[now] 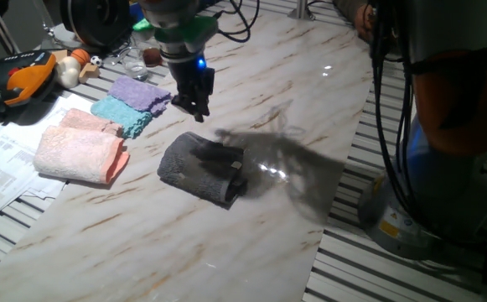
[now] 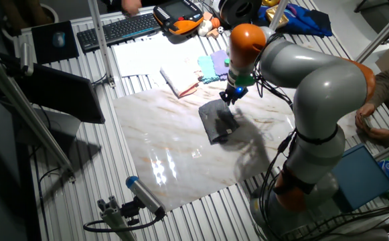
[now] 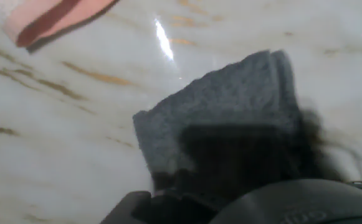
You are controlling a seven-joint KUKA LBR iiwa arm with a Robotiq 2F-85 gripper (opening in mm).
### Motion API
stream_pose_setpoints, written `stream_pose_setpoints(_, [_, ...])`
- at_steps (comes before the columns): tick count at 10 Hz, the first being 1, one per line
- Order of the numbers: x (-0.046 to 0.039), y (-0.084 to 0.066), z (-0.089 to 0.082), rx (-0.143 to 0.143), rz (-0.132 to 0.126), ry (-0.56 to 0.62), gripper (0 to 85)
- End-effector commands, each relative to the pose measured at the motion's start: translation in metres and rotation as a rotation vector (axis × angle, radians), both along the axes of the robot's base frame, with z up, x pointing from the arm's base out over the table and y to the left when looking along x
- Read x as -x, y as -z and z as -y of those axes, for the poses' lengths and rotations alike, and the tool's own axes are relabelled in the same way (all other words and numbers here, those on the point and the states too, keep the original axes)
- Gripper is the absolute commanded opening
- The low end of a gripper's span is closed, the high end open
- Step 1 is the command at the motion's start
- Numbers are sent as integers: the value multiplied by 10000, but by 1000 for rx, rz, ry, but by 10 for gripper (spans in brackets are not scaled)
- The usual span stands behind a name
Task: Clean the table with a cloth
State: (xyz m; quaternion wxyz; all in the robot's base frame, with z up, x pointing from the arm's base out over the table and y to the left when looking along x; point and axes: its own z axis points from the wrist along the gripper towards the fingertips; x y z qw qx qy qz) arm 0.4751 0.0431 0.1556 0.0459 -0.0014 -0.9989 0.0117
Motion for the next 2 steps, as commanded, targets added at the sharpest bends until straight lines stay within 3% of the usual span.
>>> stream_pose_setpoints(1, [33,-5,-7,1,0,-22,0])
stream_pose_setpoints(2, [53,-7,-8,4,6,-28,0])
